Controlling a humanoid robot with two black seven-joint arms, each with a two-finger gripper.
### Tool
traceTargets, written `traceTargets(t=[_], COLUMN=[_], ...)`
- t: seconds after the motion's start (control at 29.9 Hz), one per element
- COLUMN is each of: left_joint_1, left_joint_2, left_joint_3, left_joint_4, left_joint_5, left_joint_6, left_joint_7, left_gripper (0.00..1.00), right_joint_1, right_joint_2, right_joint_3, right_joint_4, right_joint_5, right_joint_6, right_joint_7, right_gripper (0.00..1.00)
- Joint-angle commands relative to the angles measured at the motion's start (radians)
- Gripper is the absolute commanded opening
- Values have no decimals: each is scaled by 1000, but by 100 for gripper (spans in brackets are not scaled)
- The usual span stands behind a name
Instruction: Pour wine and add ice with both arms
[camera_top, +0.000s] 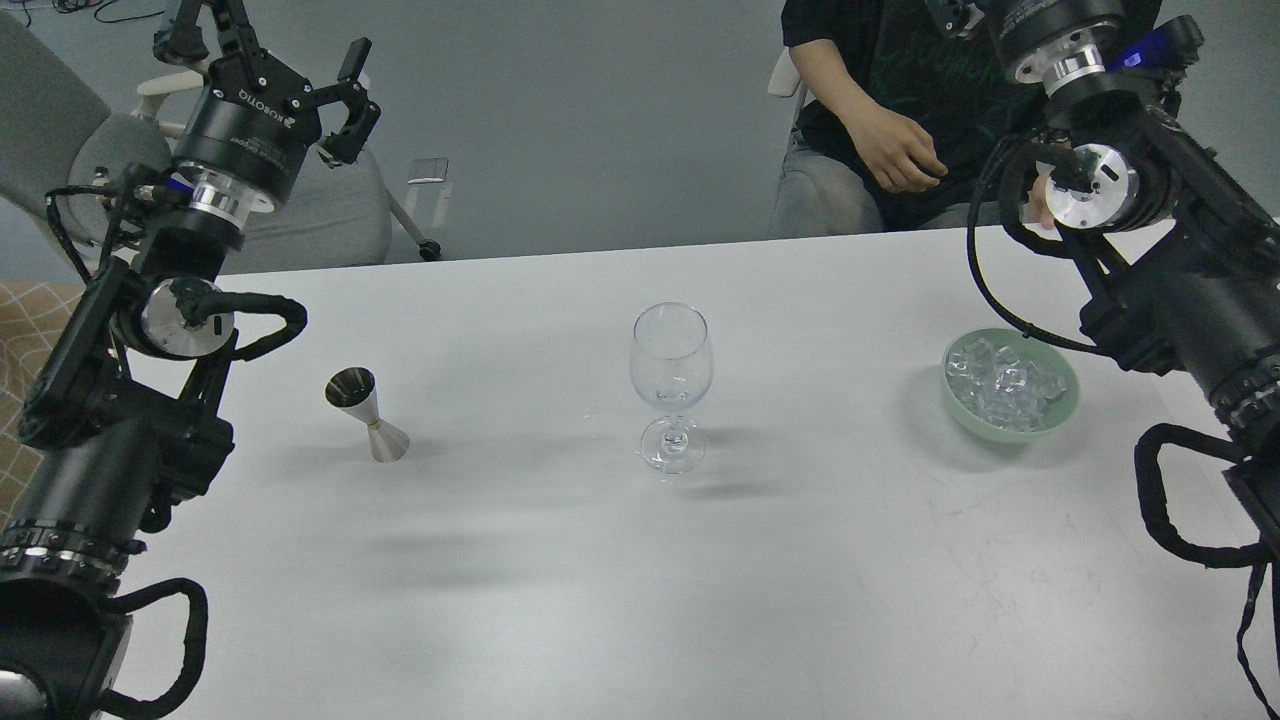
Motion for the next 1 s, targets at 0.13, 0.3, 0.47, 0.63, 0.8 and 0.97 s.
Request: traceTargets(t=[0.13, 0.3, 0.47, 0.63, 0.8, 0.97], left_joint_1=[-1, -3, 1, -2, -3, -2], left_joint_2=[6, 20, 50, 60, 60, 53], left_joint_3=[11, 12, 12, 9, 11, 11], left_joint_4=[10, 10, 15, 32, 47, 49], left_joint_5=[1, 1, 1, 0, 0, 0], left_joint_6=[-3, -7, -38, -18, 12, 25], left_joint_7=[0, 4, 7, 10, 13, 12], left_gripper=[99, 99, 99, 99, 99, 99], right_joint_1=[-2, -1, -2, -9, -24, -33], right_joint_2=[0, -3, -18, -17, -18, -20], right_joint_3=[2, 1, 1, -5, -5, -5], right_joint_4=[-10, -7, -10, -11, -13, -18], right_joint_5=[1, 1, 1, 1, 1, 1], right_joint_6=[-1, 7, -1, -6, -6, -6], right_joint_7=[-2, -2, -2, 0, -2, -3], right_gripper=[100, 100, 100, 100, 100, 100])
